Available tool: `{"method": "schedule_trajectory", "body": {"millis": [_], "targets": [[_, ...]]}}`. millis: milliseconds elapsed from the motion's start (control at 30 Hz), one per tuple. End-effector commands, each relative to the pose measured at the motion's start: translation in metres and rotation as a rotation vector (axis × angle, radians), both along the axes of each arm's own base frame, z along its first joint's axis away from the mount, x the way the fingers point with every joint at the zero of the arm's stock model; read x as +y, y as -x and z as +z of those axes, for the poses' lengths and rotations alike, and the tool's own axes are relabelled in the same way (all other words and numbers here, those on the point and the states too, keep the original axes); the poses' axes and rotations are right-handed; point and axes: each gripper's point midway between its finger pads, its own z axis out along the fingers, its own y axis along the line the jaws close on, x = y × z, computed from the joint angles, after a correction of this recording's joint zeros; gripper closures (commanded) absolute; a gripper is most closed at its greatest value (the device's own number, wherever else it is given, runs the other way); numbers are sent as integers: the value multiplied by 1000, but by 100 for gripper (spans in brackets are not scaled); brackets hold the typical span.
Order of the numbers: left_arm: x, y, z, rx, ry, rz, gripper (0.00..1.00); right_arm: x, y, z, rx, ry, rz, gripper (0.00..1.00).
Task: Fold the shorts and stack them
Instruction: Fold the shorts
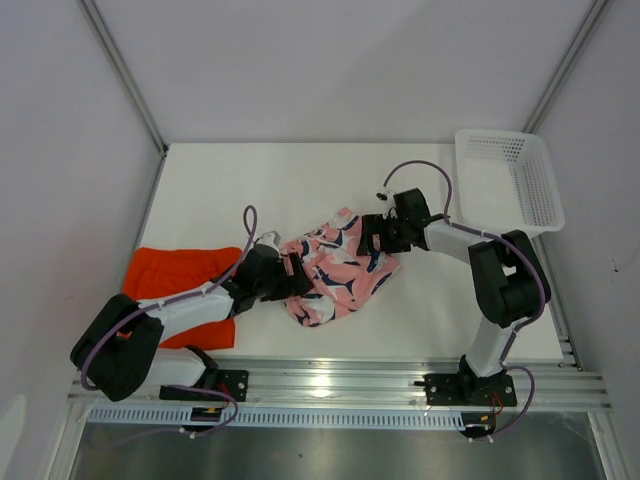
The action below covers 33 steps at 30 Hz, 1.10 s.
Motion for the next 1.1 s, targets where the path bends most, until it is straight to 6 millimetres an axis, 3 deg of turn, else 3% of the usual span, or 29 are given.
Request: {"method": "schedule_trajectory", "body": {"millis": [0, 100, 133, 233, 300, 333, 367, 400, 467, 567, 600, 633, 667, 700, 800, 867, 1000, 1067], "targets": [[-16, -22, 11, -28, 65, 6, 6, 11, -8, -2, -34, -16, 23, 6], [-17, -30, 5, -14, 71, 4, 22, 14, -2, -7, -22, -15, 23, 41], [-17, -33, 3, -11, 67, 6, 34, 13, 2, -9, -21, -4, 2, 67], [-14, -45, 0, -10, 40, 6, 57, 0, 13, -6, -45, 8, -105, 92], [-15, -63, 9, -40, 20, -12, 70, -2, 25, -5, -45, -8, -164, 100], [-16, -69, 6, -23, -5, -25, 74, -3, 26, -3, -59, -21, -227, 100], [-13, -72, 2, -21, -38, -51, 77, 0, 46, -3, -61, -15, -226, 100], [-17, -81, 7, -33, -44, -65, 83, -5, 50, -5, -77, 25, -267, 100], [-20, -92, 1, -33, -84, -112, 87, 5, 61, -2, -67, 11, -280, 100], [-25, -103, -1, -29, -108, -148, 81, 4, 68, -4, -50, 52, -293, 60], [-25, -107, 3, -36, -114, -142, 61, 0, 63, 0, -52, 60, -303, 41], [-22, -107, 4, -29, -125, -135, 52, -2, 59, 5, -64, 67, -310, 37], [-21, -109, 16, -59, -122, -128, 45, -5, 55, 9, -70, 65, -315, 36], [-16, -111, 22, -76, -140, -106, 30, -8, 48, 22, -89, 49, -319, 35], [-6, -109, 52, -123, -157, -81, 18, -11, 44, 49, -118, -4, -307, 33], [6, -104, 59, -120, -195, -57, 15, -6, 42, 67, -126, -47, -284, 32], [2, -87, 90, -155, -124, -93, 14, 9, 58, 96, -122, -155, -217, 31], [-6, -74, 96, -146, -58, -140, 14, 14, 72, 109, -134, -212, -192, 33]]}}
